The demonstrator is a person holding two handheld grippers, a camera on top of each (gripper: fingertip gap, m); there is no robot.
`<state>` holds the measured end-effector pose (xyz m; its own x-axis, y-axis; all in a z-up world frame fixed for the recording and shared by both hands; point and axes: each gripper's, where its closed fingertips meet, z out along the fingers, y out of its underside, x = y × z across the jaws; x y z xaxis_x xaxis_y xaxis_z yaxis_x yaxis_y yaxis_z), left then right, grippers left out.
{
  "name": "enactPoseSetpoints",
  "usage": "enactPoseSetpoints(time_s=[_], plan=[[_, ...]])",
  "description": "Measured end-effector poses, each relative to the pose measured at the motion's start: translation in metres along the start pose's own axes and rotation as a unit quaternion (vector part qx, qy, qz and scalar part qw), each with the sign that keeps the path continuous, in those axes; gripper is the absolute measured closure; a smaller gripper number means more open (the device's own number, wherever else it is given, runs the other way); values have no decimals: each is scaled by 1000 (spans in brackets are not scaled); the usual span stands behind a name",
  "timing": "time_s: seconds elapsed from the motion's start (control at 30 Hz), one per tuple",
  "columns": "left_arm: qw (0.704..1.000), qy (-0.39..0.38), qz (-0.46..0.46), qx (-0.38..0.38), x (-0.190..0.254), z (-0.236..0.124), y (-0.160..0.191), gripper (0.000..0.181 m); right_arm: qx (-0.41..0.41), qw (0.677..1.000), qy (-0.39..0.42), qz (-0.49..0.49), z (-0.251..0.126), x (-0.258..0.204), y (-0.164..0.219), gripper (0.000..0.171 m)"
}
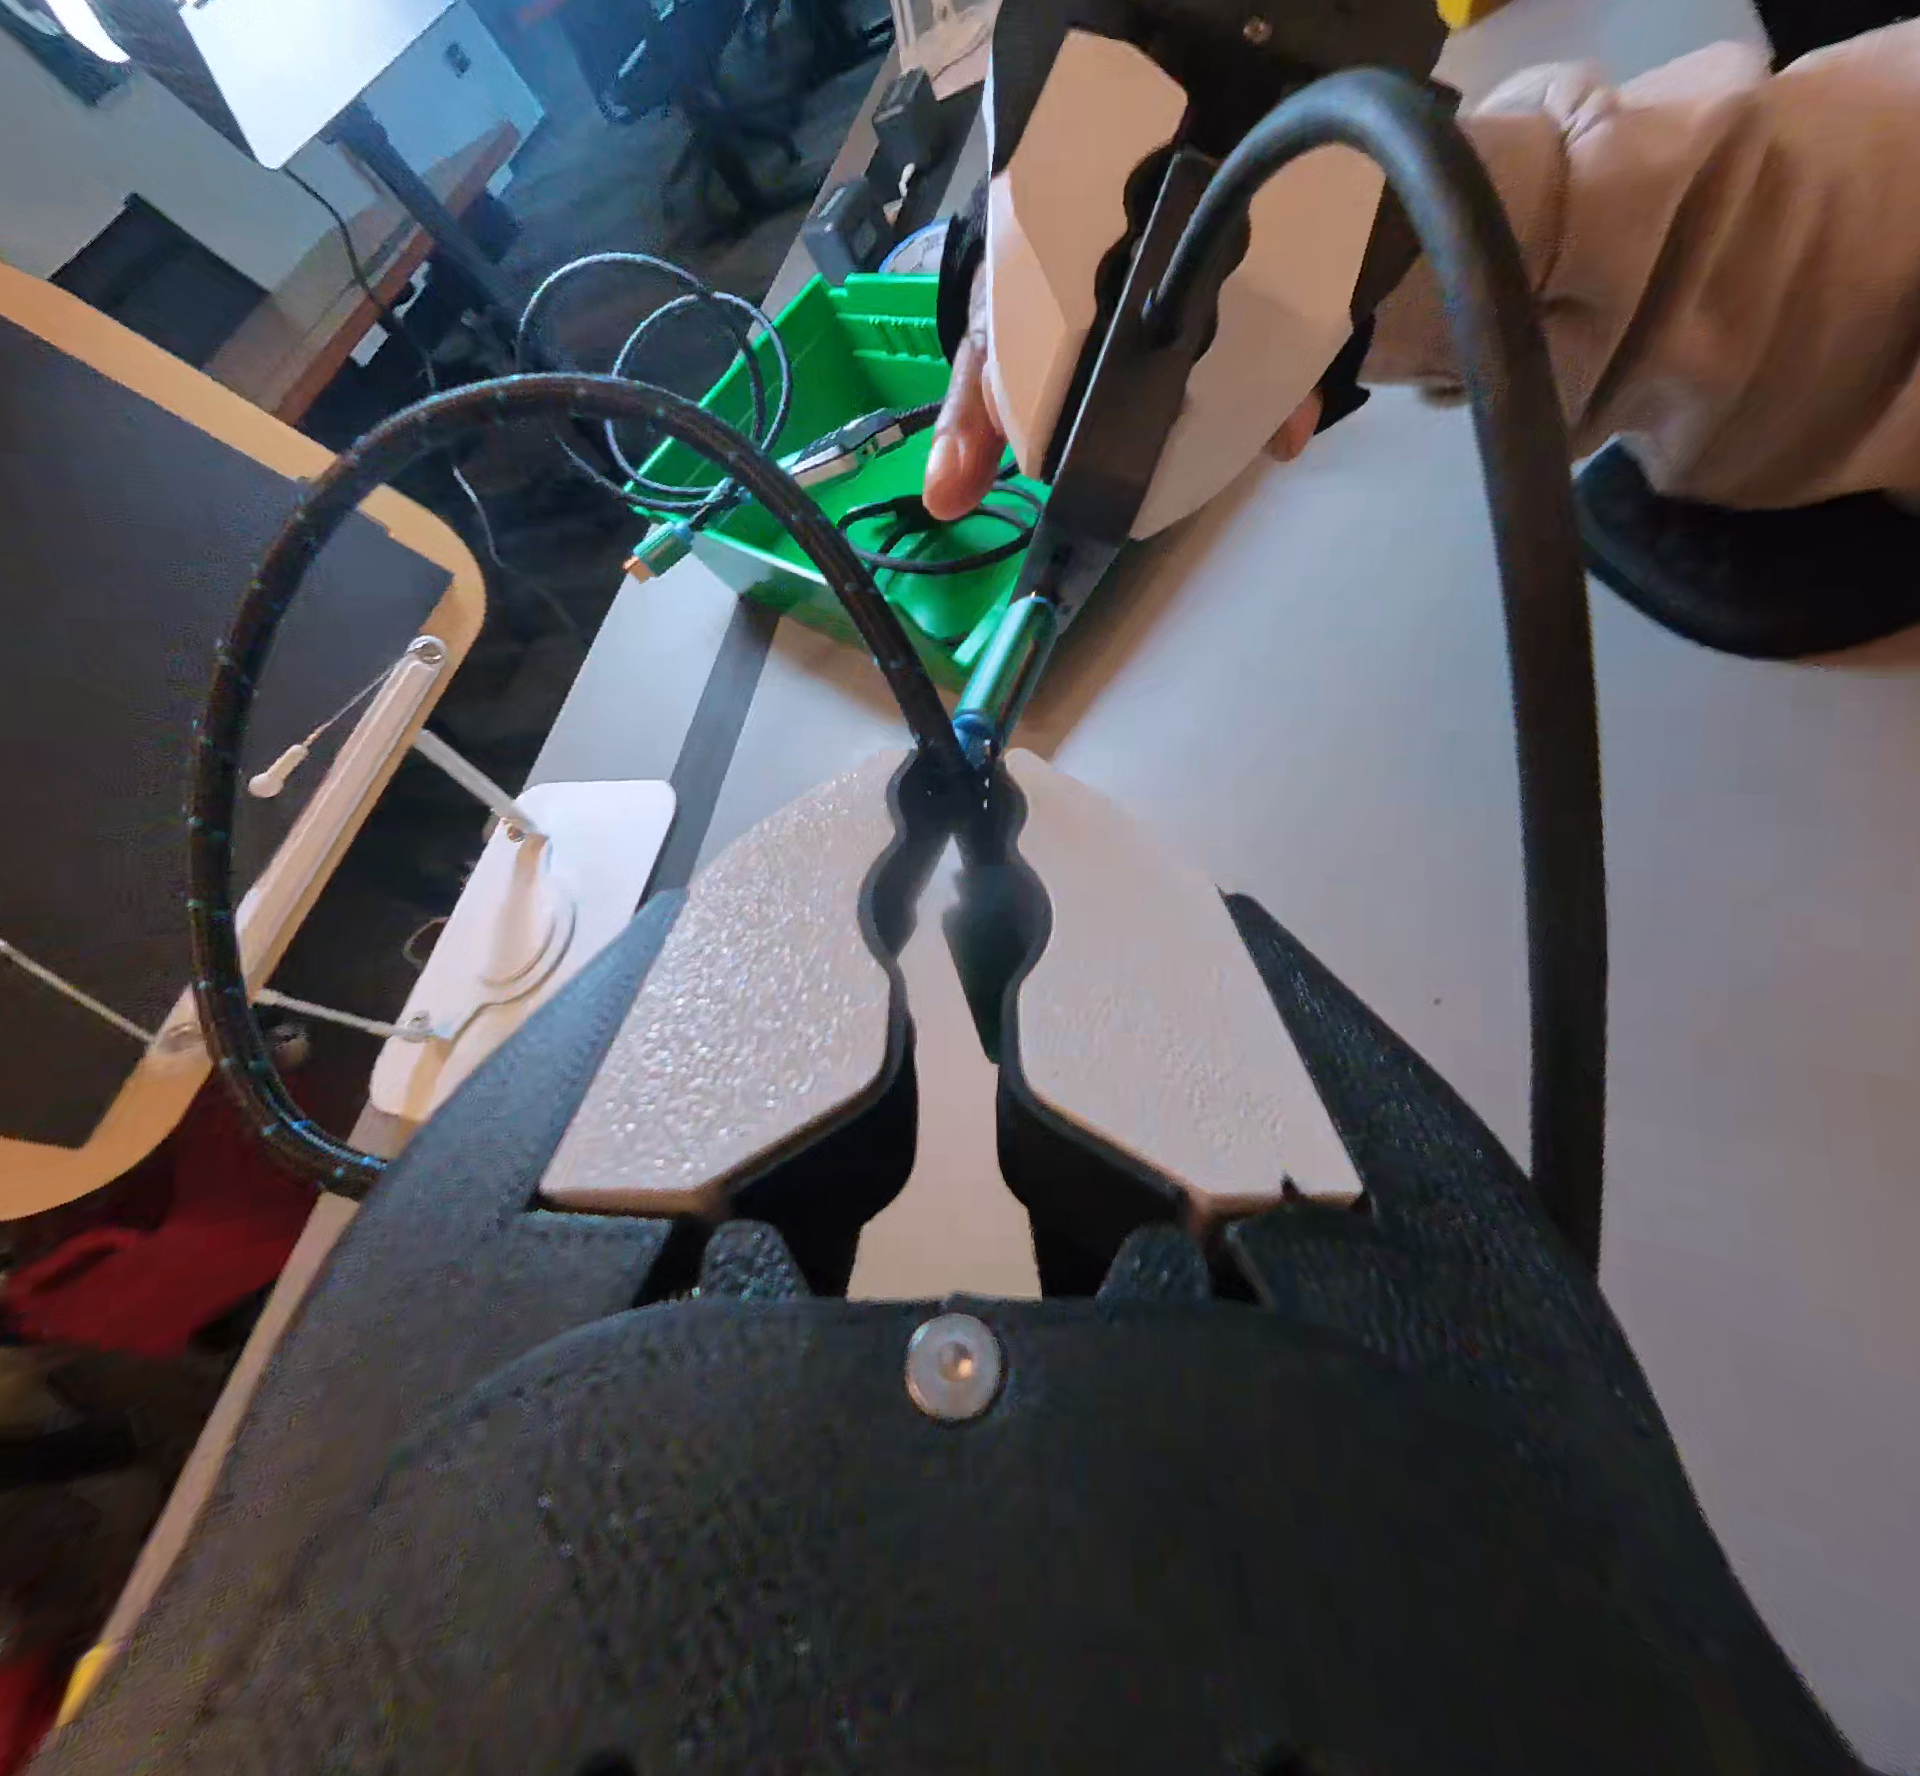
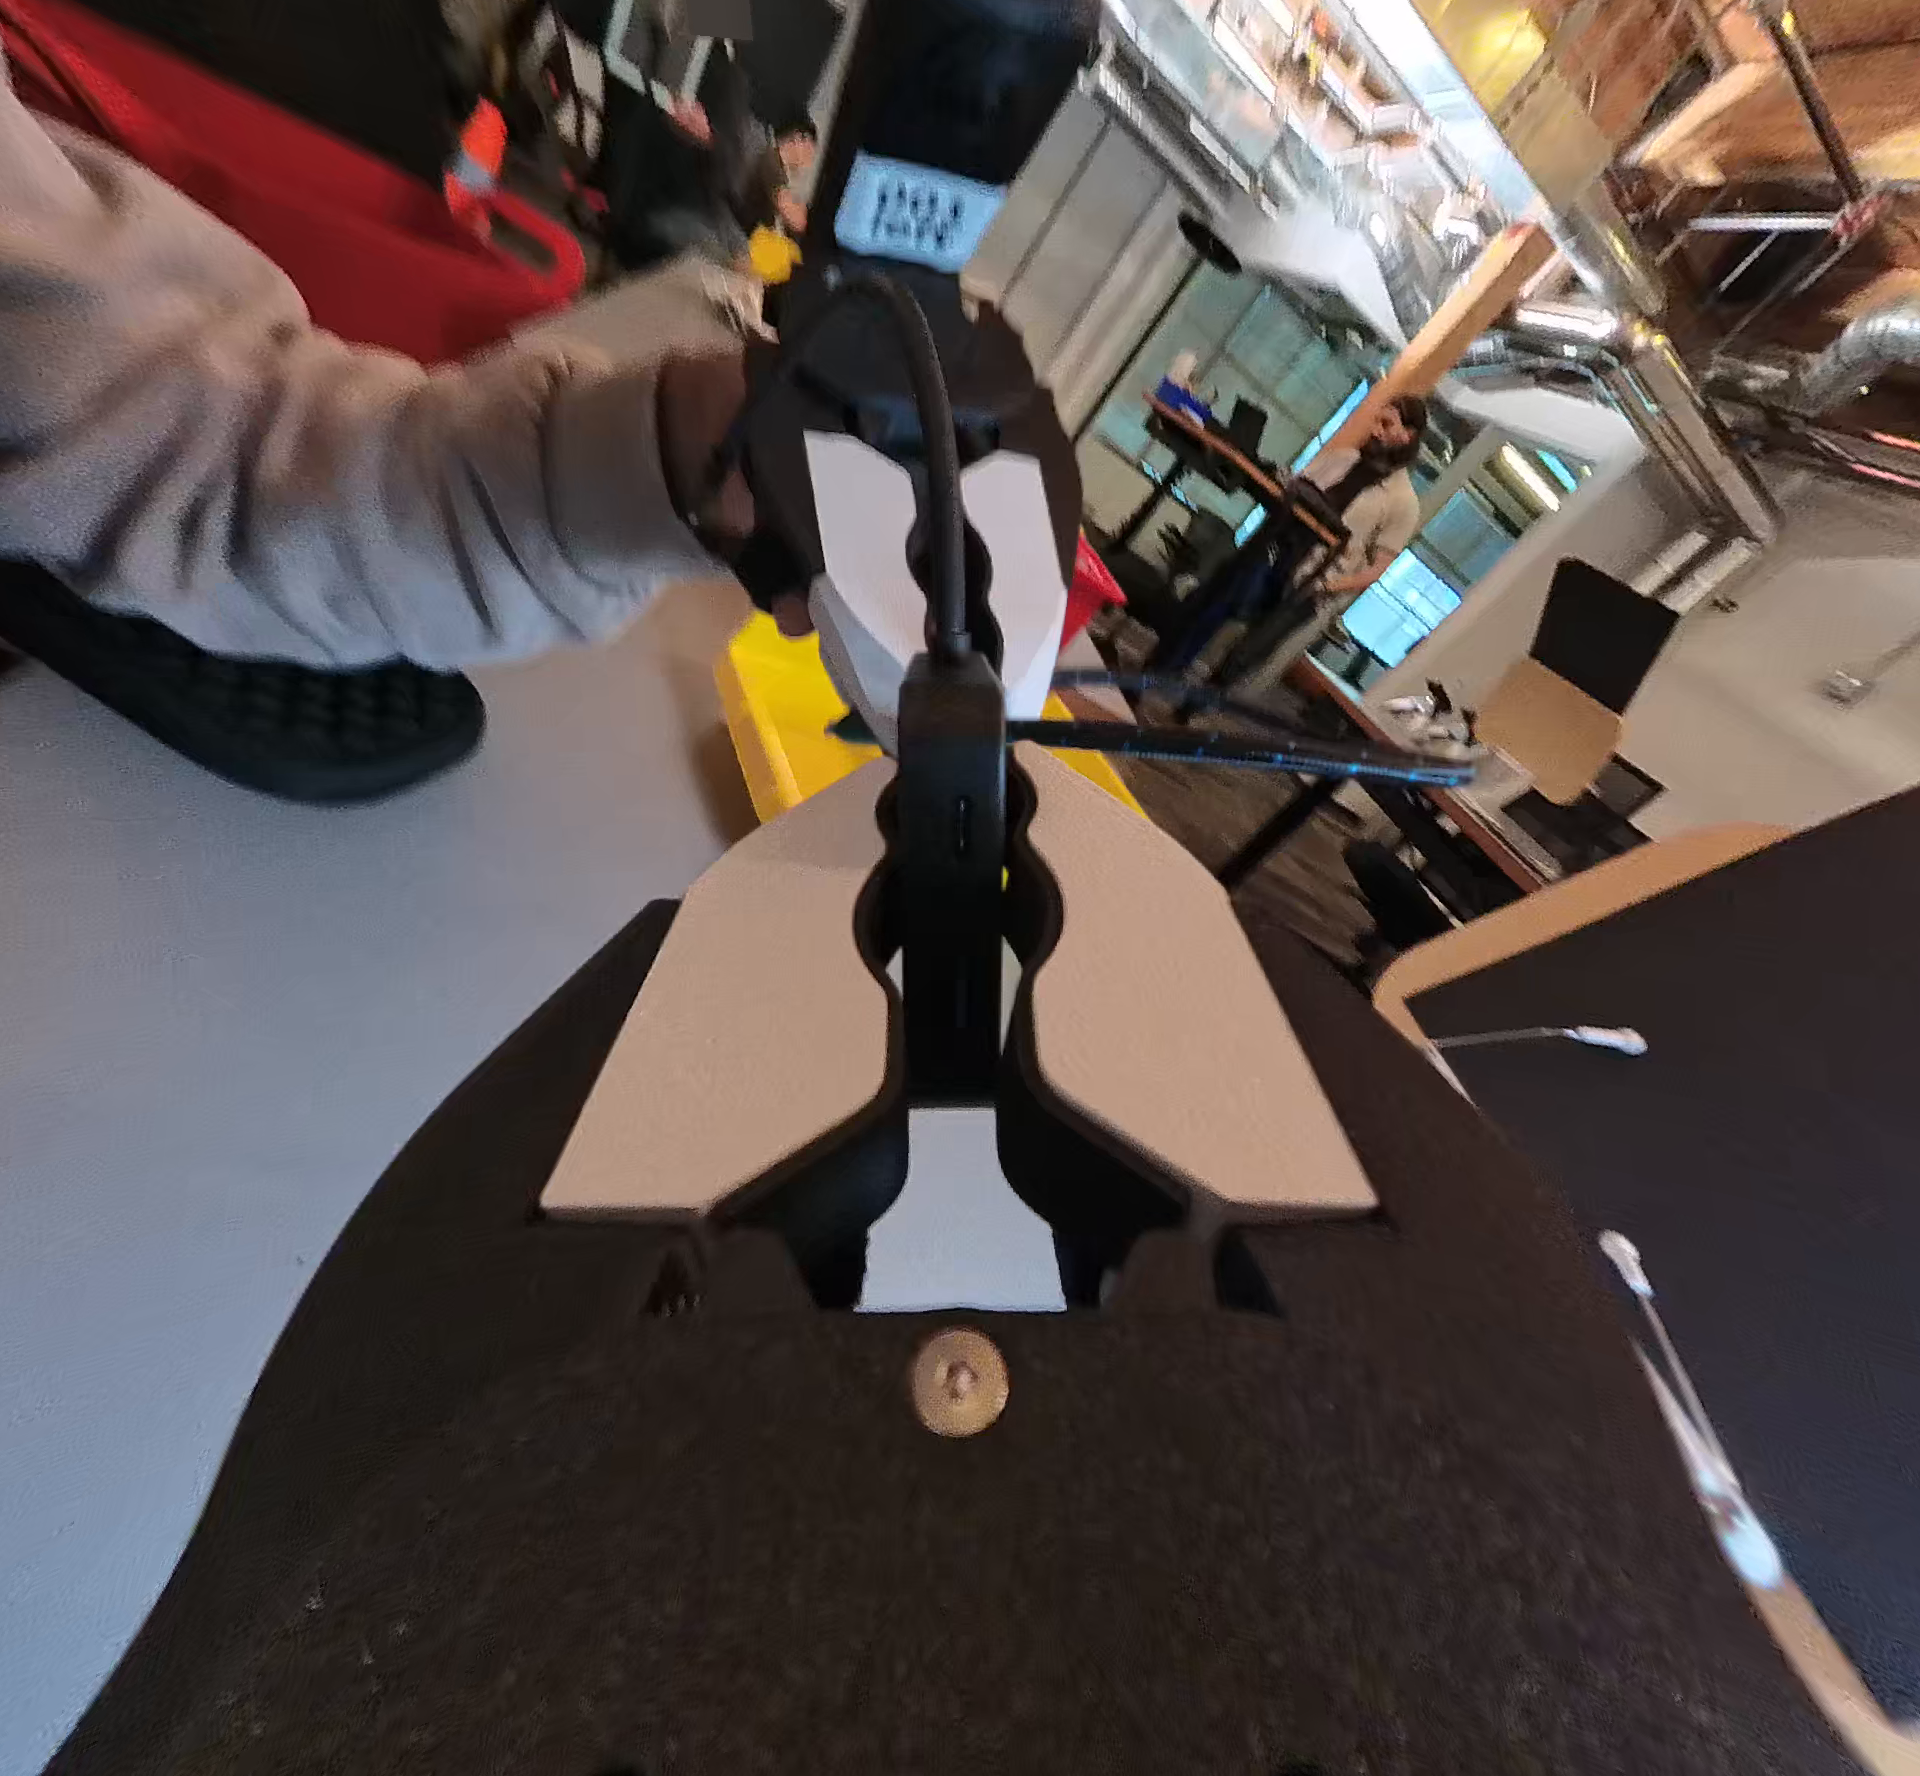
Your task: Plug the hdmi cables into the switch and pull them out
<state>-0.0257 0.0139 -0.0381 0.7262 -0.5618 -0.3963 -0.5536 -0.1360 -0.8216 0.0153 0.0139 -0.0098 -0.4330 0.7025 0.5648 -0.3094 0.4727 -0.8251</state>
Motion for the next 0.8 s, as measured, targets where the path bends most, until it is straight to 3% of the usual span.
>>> enactPoseSetpoints(time_s=[0.43, 0.6, 0.8], plan=[[969, 131, -150, 145, 17, -5, -38, 170, 201, 970, -25, 133, -19, 10, -54, 157], [965, 153, -162, 142, 22, -6, -39, 170, 172, 980, -29, 98, -18, 4, -55, 156], [940, 201, -221, 165, 32, -3, -49, 170, 196, 975, -29, 104, -24, 5, -66, 156]])
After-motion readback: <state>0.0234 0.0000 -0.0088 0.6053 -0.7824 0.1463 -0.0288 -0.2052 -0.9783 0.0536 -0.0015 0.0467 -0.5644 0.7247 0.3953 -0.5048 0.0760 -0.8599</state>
